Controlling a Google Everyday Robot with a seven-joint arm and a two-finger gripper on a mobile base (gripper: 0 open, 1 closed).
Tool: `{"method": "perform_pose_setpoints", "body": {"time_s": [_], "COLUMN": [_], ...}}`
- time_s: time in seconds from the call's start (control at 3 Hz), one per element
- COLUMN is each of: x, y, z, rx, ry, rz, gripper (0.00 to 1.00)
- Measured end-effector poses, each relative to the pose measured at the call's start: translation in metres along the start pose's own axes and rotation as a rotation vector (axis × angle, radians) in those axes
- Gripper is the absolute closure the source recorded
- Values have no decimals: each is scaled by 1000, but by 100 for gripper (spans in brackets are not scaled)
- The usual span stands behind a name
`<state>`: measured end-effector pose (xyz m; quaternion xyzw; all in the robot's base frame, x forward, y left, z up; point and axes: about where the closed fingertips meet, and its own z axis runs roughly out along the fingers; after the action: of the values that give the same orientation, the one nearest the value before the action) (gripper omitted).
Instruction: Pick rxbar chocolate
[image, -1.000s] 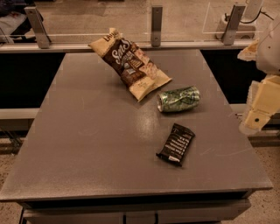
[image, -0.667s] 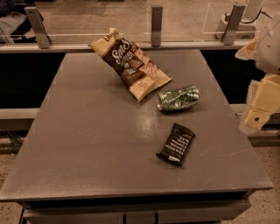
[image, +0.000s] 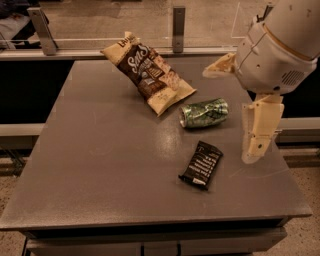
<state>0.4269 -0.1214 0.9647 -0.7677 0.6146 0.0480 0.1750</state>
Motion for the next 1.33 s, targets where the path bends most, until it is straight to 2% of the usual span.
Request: {"method": "perform_pose_setpoints", "body": {"time_s": [0.33,0.67,1.0,1.33], "x": [-4,-4,-1,4], "y": [-2,-2,-5,-17], "z": [-1,-1,6,37], "rx": [11,12,-2,-43], "ry": [-2,-2,87,234], "rz": [-90,-90,-141,-317], "gripper": [0,0,0,0]}}
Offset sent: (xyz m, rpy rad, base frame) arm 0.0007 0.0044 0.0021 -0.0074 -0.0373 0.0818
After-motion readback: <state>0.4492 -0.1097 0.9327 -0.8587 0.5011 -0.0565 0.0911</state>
